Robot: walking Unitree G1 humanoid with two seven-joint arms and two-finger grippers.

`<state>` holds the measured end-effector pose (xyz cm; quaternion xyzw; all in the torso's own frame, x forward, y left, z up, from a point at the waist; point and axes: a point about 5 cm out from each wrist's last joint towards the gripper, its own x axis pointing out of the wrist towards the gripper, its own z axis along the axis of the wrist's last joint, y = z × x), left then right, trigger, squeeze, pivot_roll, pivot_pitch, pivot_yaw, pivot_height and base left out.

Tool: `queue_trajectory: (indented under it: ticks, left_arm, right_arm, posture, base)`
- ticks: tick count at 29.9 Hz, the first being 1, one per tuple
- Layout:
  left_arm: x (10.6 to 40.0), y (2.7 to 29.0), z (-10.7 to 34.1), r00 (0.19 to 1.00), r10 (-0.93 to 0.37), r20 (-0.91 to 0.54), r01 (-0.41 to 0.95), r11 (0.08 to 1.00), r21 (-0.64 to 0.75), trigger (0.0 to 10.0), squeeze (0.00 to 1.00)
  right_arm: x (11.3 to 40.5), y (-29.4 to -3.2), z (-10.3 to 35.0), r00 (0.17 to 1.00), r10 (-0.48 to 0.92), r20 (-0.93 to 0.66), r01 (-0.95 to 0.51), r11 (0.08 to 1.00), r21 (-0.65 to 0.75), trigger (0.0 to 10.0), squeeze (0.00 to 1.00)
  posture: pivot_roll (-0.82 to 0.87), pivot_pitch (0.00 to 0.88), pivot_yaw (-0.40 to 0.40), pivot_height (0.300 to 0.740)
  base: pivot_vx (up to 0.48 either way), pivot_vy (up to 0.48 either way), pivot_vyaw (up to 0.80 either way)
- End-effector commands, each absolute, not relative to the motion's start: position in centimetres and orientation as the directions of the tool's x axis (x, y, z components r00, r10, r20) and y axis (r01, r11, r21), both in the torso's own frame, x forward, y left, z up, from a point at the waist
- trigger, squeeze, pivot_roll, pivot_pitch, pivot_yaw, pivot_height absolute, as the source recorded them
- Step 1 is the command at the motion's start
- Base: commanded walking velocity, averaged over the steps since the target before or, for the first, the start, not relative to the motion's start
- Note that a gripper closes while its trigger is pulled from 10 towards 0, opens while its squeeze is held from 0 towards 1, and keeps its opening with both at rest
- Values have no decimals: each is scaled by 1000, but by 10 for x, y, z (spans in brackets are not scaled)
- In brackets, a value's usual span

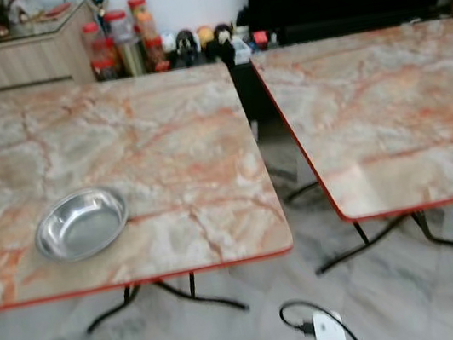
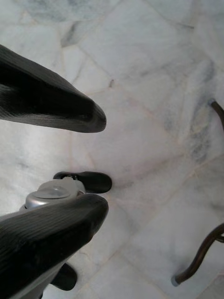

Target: Setting the table

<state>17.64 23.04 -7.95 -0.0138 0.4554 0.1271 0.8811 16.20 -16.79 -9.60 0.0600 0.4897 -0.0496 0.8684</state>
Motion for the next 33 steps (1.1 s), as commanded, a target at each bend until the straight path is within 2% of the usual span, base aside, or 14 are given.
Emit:
queue_trajectory:
  ticks: [1, 7, 20, 33]
  left_arm:
    - [178, 231, -79, 548, 213, -809, -234, 968, 96, 10000, 0]
    - [177, 232, -79, 545, 209, -812, -225, 969, 98, 10000, 0]
    - [176, 235, -79, 540, 222, -812, -227, 967, 114, 10000, 0]
    - [173, 236, -80, 539, 228, -811, -233, 965, 117, 10000, 0]
  right_arm:
    - [165, -169, -94, 532, -31, -846, 152, 987, 59, 10000, 0]
    - [166, -168, -94, 533, -25, -846, 142, 988, 60, 10000, 0]
    - [168, -167, -93, 533, -15, -846, 136, 988, 68, 10000, 0]
    - [167, -168, -94, 529, -5, -848, 116, 991, 66, 10000, 0]
  posture:
    - [-51, 0, 2, 740]
    - [-70, 0, 10, 740]
    - [-4, 0, -3, 740]
    - [21, 0, -19, 740]
  base:
    - [0, 0, 0]
    - [0, 0, 0]
    - [0, 0, 0]
    - [0, -289, 0]
